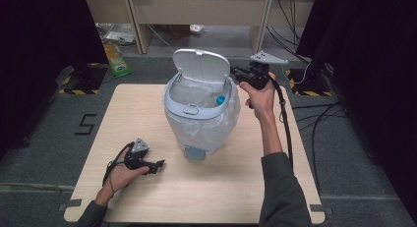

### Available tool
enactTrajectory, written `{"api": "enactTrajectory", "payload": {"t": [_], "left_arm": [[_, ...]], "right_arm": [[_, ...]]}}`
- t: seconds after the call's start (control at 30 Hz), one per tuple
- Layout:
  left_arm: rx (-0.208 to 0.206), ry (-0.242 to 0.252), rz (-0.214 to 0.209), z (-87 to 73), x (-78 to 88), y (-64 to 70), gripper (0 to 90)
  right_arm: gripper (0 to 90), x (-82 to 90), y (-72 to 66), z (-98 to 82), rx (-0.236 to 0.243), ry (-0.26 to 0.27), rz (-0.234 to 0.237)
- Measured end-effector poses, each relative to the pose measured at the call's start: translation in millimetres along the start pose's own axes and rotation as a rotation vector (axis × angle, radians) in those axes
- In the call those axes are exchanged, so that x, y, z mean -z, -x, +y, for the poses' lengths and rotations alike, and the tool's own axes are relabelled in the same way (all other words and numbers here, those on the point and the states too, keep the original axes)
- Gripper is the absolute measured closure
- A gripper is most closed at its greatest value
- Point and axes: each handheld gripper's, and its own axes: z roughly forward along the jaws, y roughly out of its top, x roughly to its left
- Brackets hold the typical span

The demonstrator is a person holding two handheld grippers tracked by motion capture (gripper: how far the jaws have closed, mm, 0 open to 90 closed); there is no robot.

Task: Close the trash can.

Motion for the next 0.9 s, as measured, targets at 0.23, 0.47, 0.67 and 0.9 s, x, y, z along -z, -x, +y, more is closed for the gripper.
{"api": "enactTrajectory", "payload": {"t": [0.23,0.47,0.67,0.9], "left_arm": [[0.0,0.001,0.001,0.0,-0.1,0.2,12.1],[0.0,-0.001,0.002,0.1,0.0,0.2,12.1],[-0.001,-0.001,0.003,0.1,0.0,0.2,12.1],[-0.002,-0.001,0.003,0.1,0.0,0.1,12.1]], "right_arm": [[90.0,14.5,-36.6,-7.9,0.092,-0.04,0.01],[89.9,28.2,-52.1,-12.8,0.122,-0.056,0.017],[89.9,30.7,-71.3,-21.1,0.168,-0.09,0.016],[89.7,27.8,-90.4,-25.2,0.202,-0.121,0.042]]}}
